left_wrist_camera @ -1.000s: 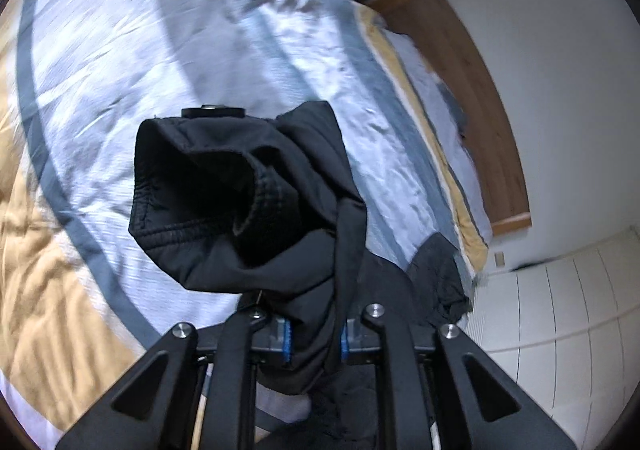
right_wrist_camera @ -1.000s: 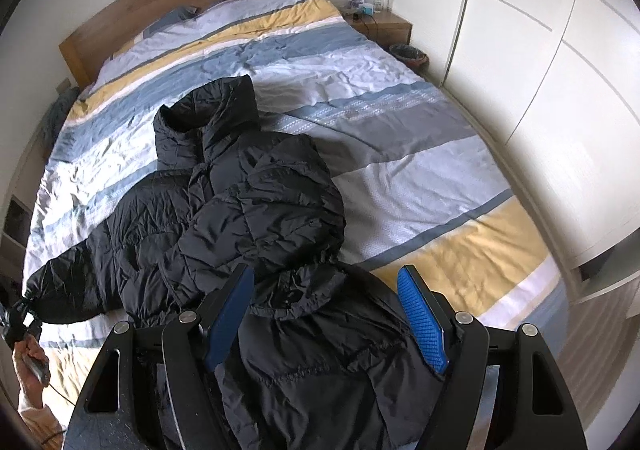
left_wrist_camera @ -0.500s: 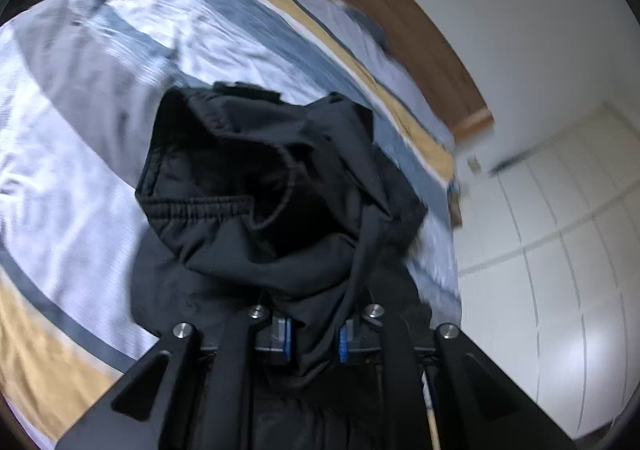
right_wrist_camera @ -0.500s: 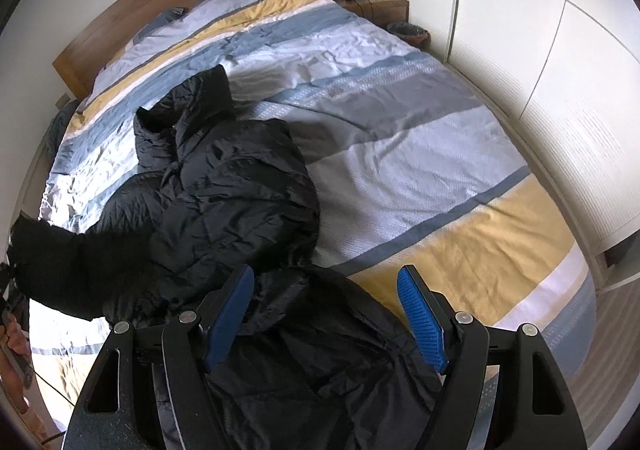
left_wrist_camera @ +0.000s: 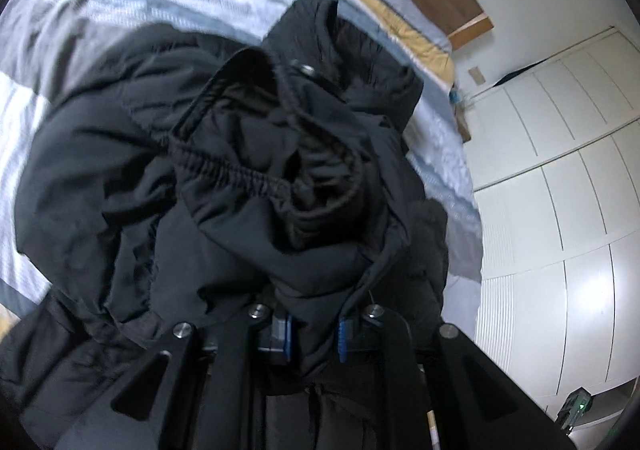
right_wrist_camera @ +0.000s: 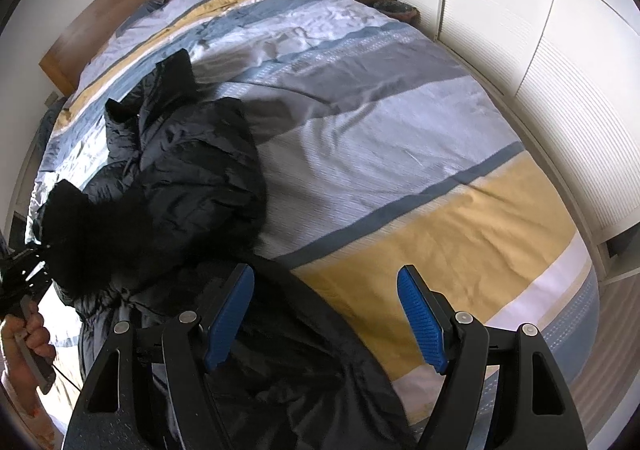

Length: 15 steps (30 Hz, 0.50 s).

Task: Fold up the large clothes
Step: 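Carry the held sleeve over the coat front toward the right tool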

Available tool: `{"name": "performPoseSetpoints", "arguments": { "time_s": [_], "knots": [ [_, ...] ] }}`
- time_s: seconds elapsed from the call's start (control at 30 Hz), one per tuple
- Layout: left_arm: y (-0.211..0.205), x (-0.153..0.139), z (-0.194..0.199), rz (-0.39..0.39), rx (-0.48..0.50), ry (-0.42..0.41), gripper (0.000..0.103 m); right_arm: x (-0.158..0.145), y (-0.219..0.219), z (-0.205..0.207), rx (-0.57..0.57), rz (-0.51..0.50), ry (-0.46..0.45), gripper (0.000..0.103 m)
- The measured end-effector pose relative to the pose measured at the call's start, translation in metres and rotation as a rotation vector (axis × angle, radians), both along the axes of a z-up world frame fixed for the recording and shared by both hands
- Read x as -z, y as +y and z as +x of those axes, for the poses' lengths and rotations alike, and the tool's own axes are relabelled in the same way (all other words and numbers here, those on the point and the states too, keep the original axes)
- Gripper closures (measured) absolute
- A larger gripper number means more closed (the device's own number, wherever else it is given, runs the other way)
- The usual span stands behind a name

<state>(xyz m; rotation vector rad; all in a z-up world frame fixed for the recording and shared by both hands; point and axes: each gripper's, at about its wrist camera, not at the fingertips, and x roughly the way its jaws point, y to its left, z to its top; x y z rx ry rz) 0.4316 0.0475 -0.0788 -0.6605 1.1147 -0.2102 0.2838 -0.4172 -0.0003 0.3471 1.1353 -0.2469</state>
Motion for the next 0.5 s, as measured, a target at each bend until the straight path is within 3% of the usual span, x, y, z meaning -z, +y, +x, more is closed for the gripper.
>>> {"name": "performPoseSetpoints", "arguments": {
  "time_s": [0.27,0.37,0.5],
  "knots": [
    [-0.026,0.022,-0.003,0.045,-0.004,0.067,0.088,0.016,-0.018,-0.002,0.021,0.014,0.028,0.030],
    [-0.029,0.023,0.003,0.035,0.007,0.096,0.079,0.018,-0.018,0.000,0.017,0.018,0.030,0.030],
    [-0.031,0.014,0.003,0.009,0.032,0.090,0.060,0.022,-0.012,0.005,0.000,0.020,0.040,0.030]
  ]
}}
